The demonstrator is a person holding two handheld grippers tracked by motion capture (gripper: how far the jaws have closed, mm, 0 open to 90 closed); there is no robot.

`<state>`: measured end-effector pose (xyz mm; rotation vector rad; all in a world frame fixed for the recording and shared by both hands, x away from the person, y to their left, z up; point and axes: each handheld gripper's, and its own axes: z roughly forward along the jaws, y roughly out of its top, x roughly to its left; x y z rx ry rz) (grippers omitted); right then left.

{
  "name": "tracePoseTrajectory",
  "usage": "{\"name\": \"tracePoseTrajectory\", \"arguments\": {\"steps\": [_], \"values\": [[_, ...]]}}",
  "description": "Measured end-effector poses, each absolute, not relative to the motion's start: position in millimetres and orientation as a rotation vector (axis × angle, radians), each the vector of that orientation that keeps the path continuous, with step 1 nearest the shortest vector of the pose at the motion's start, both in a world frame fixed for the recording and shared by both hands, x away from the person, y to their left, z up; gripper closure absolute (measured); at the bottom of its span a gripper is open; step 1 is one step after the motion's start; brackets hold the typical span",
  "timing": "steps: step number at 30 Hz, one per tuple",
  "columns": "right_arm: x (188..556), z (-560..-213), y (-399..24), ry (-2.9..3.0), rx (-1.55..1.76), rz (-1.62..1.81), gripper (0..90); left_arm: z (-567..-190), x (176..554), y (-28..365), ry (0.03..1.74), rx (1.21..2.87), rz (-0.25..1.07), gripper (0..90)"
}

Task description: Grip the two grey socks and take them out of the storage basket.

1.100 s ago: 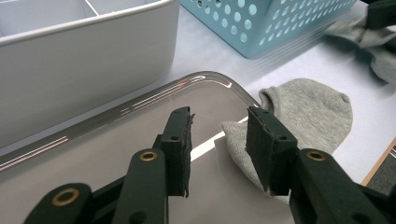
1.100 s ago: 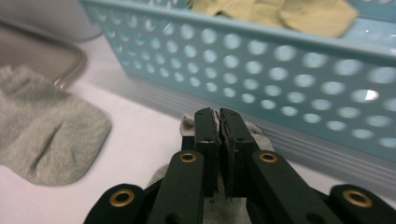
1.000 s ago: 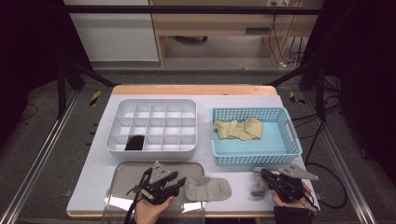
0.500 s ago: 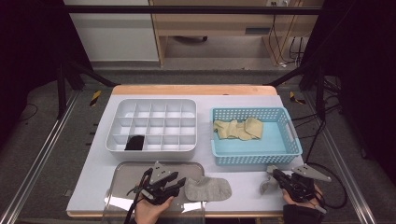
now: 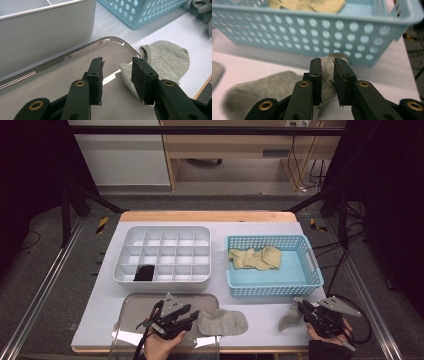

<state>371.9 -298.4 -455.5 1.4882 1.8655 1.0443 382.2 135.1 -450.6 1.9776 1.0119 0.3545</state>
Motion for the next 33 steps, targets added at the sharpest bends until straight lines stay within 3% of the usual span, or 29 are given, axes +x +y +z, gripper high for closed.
{"name": "tracePoseTrajectory", "arguments": {"steps": [6, 11, 15, 18, 23, 33], "values": [[368, -441, -279, 1.925, 1.373, 1.100, 73.4, -451, 382, 134, 1.010, 1.979, 0.353, 59.8], [379, -456, -254, 2.062, 1.317, 1.120, 64.0, -451, 382, 134, 1.008, 1.981, 0.350, 59.8], [388, -472, -240, 2.134, 1.269, 1.071, 61.4, -451, 382, 135, 1.008, 1.978, 0.352, 59.8], [393, -480, -234, 2.170, 1.274, 1.025, 67.1, -451, 382, 134, 1.008, 1.977, 0.350, 60.0], [395, -481, -230, 2.205, 1.280, 0.998, 85.4, -450, 382, 135, 1.010, 1.970, 0.351, 60.3], [384, -460, -215, 2.244, 1.098, 1.265, 86.2, -448, 381, 136, 1.004, 1.964, 0.355, 60.7]]}}
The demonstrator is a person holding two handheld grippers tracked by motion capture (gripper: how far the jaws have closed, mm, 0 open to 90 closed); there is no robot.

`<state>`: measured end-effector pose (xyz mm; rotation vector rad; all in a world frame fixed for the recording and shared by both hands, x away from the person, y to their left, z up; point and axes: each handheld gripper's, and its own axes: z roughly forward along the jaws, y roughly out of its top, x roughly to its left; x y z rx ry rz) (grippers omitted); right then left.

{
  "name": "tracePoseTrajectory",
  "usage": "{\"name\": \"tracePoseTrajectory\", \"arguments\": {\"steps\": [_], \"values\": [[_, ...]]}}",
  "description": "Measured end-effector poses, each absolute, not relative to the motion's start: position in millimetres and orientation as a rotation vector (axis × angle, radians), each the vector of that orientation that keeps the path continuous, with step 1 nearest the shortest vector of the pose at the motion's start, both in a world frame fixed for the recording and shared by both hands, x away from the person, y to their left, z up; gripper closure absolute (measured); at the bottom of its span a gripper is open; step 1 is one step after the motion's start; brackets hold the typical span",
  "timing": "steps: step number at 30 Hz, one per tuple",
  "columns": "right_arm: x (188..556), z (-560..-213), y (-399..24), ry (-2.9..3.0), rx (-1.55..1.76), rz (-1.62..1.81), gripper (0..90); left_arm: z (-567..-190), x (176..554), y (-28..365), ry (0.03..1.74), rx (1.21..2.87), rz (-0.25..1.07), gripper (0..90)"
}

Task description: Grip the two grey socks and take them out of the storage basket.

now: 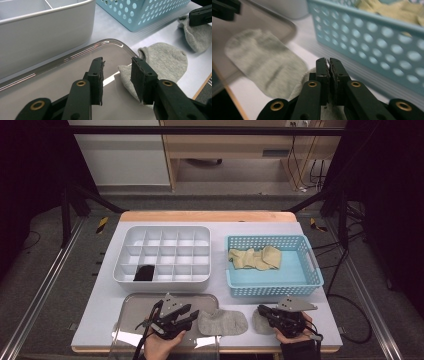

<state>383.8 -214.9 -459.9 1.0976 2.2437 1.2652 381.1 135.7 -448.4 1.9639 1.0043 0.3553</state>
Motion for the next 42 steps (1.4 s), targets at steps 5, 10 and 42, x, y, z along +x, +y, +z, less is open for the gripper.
{"name": "tracePoseTrajectory", "arguments": {"steps": [5, 10, 42], "values": [[381, -450, -210, 2.173, 1.087, 1.339, 83.4, -448, 381, 136, 1.006, 1.957, 0.356, 60.8], [383, -453, -225, 2.126, 1.170, 1.351, 86.1, -448, 381, 136, 1.003, 1.964, 0.354, 60.8], [376, -449, -244, 2.030, 1.272, 1.133, 58.1, -449, 380, 136, 1.004, 1.962, 0.354, 60.8]]}}
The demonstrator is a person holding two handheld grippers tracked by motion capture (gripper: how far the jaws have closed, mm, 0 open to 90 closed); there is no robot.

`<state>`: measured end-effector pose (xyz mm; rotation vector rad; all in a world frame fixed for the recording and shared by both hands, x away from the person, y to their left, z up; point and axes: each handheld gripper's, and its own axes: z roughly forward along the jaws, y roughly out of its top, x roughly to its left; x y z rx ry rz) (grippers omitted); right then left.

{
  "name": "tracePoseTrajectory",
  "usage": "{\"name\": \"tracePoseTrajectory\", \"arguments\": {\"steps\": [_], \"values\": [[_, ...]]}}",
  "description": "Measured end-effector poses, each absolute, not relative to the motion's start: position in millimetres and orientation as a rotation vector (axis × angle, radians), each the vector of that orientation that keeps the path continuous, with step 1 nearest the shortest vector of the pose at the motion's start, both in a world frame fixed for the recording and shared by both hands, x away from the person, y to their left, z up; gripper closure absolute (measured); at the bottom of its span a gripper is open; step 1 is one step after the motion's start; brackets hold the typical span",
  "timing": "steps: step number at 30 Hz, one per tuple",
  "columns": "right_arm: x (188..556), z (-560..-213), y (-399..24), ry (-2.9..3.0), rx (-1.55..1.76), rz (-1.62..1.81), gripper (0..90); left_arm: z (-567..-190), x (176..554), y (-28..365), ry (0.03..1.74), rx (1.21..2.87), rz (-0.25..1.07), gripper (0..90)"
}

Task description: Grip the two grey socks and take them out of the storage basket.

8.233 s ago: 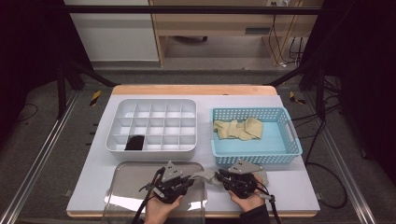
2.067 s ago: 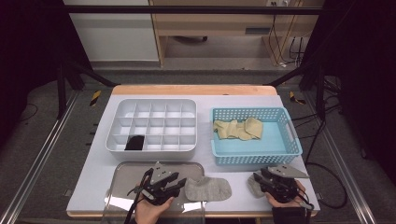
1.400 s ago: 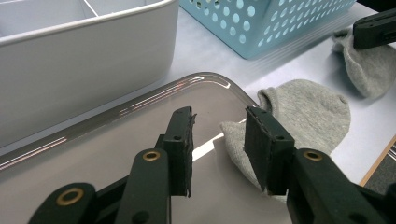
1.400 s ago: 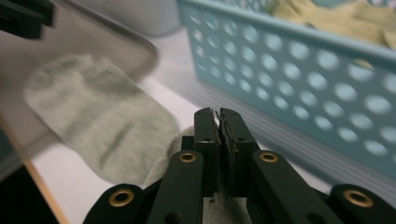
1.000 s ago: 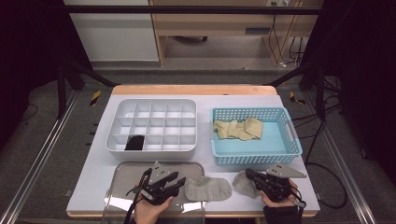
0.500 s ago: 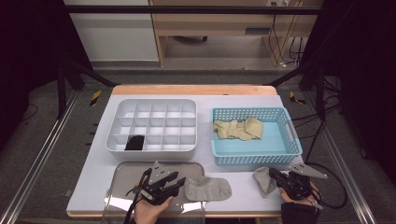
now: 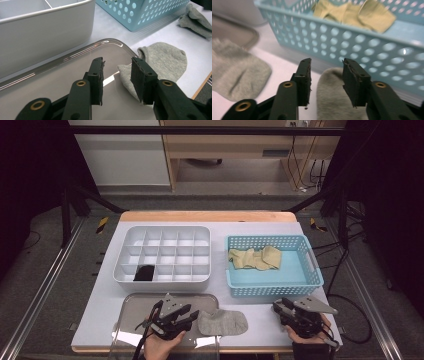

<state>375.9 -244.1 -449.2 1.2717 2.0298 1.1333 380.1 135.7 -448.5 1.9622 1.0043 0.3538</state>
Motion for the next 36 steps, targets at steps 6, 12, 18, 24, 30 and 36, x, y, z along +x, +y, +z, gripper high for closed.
{"name": "tracePoseTrajectory", "arguments": {"steps": [6, 12, 18, 24, 30, 36], "values": [[384, -470, -236, 2.086, 1.298, 1.014, 69.8, -448, 380, 136, 1.003, 1.959, 0.358, 60.8], [376, -457, -248, 2.013, 1.317, 1.052, 85.8, -447, 380, 137, 1.005, 1.956, 0.362, 60.8], [373, -457, -278, 1.901, 1.439, 1.015, 84.9, -447, 380, 138, 1.008, 1.948, 0.365, 60.9], [378, -469, -293, 1.864, 1.543, 0.903, 77.4, -448, 380, 138, 1.008, 1.955, 0.367, 60.7], [370, -456, -291, 1.816, 1.440, 0.963, 69.2, -449, 381, 138, 1.009, 1.958, 0.366, 60.5], [363, -444, -267, 1.904, 1.273, 1.037, 65.4, -448, 380, 138, 1.009, 1.955, 0.364, 60.6]]}}
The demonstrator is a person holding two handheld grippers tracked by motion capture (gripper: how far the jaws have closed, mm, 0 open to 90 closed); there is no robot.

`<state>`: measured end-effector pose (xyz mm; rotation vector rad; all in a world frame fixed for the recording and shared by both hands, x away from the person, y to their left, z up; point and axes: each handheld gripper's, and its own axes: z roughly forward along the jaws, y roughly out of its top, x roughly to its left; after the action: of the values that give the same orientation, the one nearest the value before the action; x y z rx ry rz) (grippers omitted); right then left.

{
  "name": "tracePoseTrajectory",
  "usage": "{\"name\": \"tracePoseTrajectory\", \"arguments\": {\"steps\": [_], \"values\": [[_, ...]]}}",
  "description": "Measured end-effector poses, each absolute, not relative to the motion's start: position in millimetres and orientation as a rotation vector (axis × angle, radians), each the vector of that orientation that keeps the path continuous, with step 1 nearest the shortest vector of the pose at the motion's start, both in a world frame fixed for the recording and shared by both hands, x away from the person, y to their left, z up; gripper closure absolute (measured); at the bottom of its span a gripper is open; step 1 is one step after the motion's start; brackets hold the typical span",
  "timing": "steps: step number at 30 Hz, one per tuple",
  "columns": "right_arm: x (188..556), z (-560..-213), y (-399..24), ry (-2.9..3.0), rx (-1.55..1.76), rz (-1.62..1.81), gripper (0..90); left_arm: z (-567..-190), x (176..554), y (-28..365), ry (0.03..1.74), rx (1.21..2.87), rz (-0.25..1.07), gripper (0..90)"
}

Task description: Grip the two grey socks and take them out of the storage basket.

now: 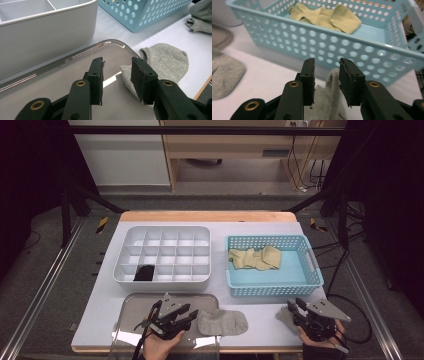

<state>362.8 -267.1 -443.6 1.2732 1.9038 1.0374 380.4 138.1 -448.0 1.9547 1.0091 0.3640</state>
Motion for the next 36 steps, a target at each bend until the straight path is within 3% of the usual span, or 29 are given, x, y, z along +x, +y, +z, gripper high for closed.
{"name": "tracePoseTrajectory", "arguments": {"steps": [12, 23, 30, 36], "values": [[359, -438, -252, 1.950, 1.172, 1.056, 65.0, -448, 381, 138, 1.010, 1.956, 0.367, 60.5], [375, -473, -242, 2.161, 1.266, 0.918, 64.6, -448, 382, 140, 1.028, 1.956, 0.391, 60.7], [376, -475, -247, 2.144, 1.296, 0.920, 81.5, -447, 382, 142, 1.016, 1.951, 0.418, 60.1], [373, -464, -252, 2.096, 1.341, 1.040, 83.4, -446, 382, 142, 0.982, 1.928, 0.417, 60.8]]}}
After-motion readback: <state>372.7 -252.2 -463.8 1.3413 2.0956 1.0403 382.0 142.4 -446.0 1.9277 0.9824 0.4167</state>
